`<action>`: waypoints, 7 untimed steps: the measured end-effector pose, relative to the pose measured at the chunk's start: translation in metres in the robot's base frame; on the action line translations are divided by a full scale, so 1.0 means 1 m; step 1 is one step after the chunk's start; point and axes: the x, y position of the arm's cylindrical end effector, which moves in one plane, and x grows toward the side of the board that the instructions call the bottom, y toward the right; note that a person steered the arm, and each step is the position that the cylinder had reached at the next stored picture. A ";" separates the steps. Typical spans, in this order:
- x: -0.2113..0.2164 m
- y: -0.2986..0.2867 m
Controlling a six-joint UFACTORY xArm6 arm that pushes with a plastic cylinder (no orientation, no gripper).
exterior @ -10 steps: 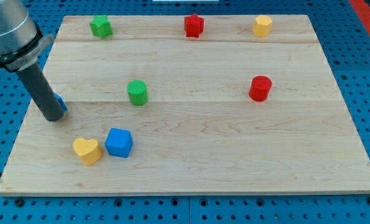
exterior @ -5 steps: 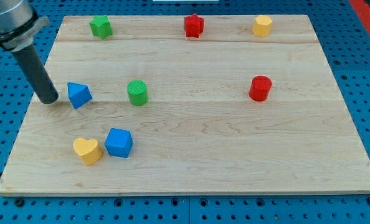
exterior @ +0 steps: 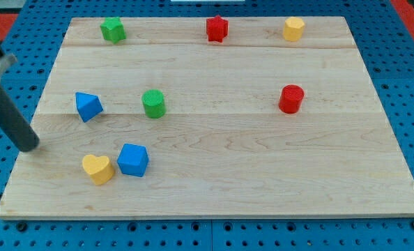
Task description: Push the yellow heart near the bottom to the red circle
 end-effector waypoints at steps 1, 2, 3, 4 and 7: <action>0.023 0.047; 0.023 0.061; 0.023 0.061; 0.036 0.061; 0.021 0.176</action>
